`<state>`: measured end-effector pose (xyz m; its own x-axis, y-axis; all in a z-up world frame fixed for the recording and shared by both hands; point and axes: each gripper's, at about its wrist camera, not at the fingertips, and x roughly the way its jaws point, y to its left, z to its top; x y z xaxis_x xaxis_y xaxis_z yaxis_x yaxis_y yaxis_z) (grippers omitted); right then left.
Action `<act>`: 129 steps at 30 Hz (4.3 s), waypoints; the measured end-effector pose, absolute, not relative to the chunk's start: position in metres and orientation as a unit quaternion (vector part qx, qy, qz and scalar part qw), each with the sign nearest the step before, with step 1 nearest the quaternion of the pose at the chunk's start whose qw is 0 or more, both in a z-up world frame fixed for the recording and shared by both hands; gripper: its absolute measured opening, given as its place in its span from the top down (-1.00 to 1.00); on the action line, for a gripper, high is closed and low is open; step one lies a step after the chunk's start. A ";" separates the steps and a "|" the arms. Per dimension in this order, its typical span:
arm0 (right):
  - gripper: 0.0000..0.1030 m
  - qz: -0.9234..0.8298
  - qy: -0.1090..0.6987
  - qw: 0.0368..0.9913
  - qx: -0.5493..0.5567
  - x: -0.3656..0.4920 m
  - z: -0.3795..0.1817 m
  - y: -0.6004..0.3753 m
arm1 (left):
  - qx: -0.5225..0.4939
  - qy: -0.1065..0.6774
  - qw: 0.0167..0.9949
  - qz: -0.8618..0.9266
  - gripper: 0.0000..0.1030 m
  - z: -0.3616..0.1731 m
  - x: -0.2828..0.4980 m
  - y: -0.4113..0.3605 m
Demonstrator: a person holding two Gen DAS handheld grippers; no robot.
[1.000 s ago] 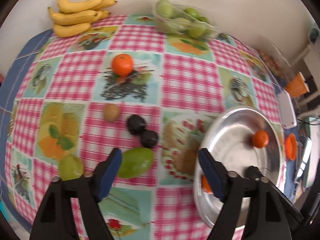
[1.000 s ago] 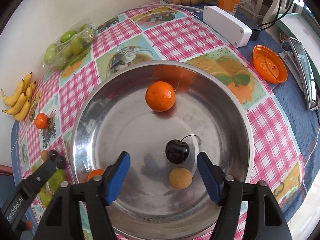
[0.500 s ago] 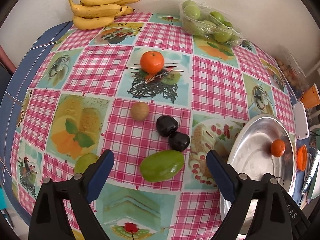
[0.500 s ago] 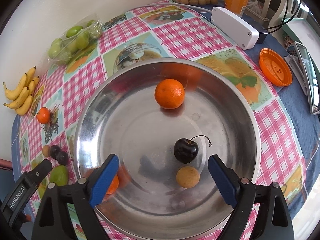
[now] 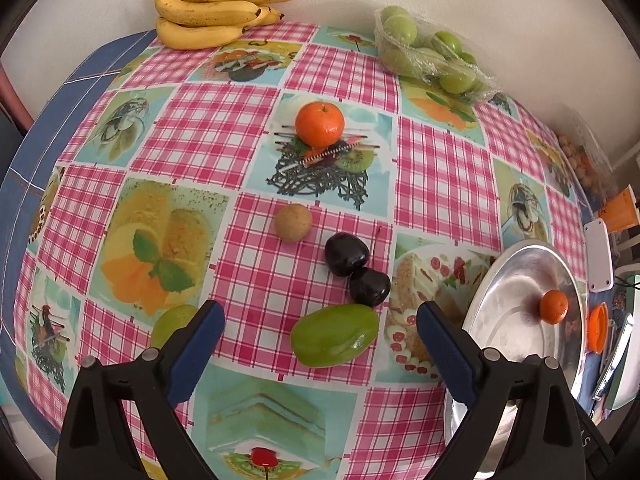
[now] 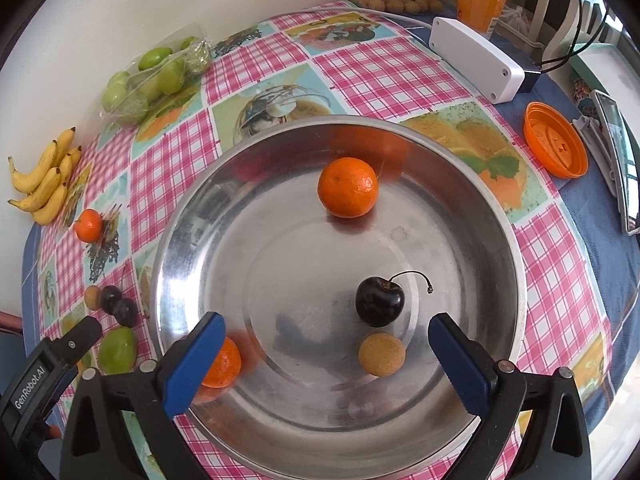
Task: Organize fruits
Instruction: 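Move both tools back over the fruit toward the green mango, then close the right tool on the long green mango while the left tool grasps a round green mango, then lift both held green mangoes off the tablecloth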
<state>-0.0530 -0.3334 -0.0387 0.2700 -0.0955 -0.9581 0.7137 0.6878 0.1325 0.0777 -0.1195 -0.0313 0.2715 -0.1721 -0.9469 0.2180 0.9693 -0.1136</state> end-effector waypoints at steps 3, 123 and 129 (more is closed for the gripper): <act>-1.00 -0.267 0.538 0.749 0.279 -0.051 -0.036 -0.330 | 0.019 0.586 0.801 -0.123 -0.88 -0.029 0.079 -0.116; -0.17 -0.065 0.588 0.791 0.154 0.046 -0.036 -0.172 | -0.141 0.645 0.740 -0.125 0.14 -0.059 0.101 -0.010; -0.17 -0.069 0.591 0.789 0.153 0.044 -0.036 -0.173 | -0.135 0.655 0.732 -0.131 0.06 -0.067 0.099 -0.019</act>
